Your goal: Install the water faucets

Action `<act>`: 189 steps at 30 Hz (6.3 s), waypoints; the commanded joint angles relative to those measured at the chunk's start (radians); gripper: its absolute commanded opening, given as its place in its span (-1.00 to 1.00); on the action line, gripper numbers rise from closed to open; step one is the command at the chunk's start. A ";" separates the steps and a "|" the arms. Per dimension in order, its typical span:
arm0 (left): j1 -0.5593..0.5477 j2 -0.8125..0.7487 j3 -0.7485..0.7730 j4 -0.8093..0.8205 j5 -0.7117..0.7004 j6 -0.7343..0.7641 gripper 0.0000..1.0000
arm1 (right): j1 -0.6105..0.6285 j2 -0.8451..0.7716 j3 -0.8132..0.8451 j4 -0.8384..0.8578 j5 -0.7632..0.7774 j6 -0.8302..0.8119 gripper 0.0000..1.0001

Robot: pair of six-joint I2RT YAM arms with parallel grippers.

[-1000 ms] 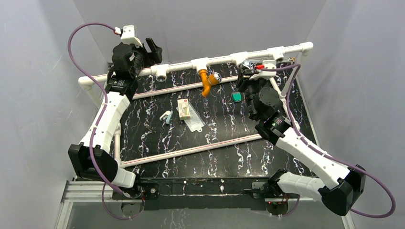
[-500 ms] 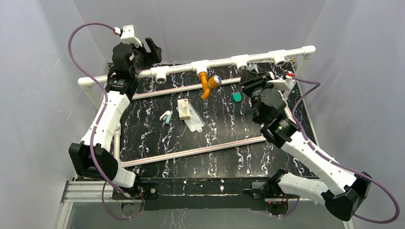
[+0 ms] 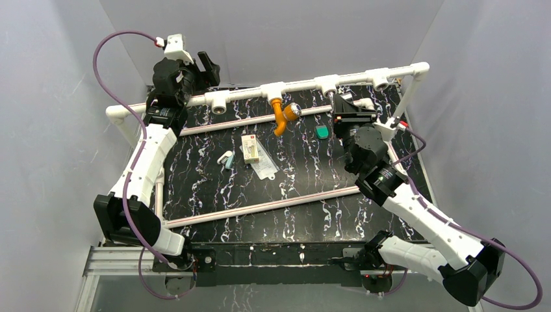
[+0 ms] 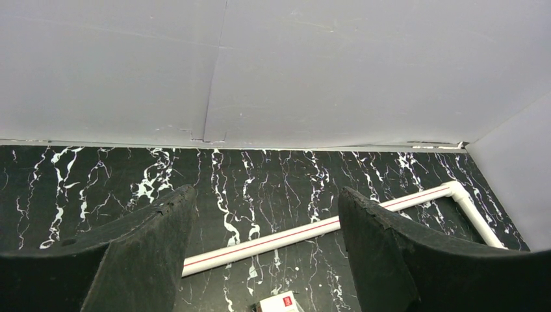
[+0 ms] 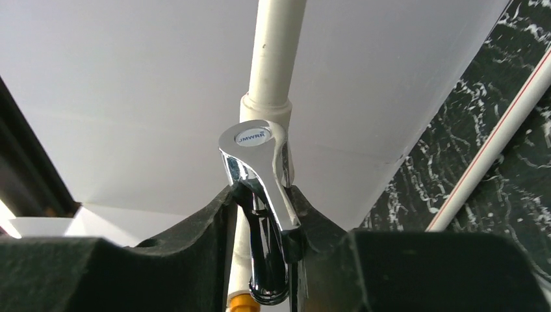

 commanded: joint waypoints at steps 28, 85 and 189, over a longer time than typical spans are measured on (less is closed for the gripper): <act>0.009 0.105 -0.113 -0.278 -0.001 0.009 0.55 | 0.009 -0.176 -0.088 -0.095 -0.134 -0.090 0.53; 0.010 0.118 -0.113 -0.276 -0.001 0.004 0.55 | 0.010 -0.075 0.018 -0.002 -0.485 -2.892 0.67; 0.017 0.114 -0.111 -0.278 0.023 0.004 0.55 | 0.016 -0.093 -0.128 0.313 -0.123 0.215 -0.91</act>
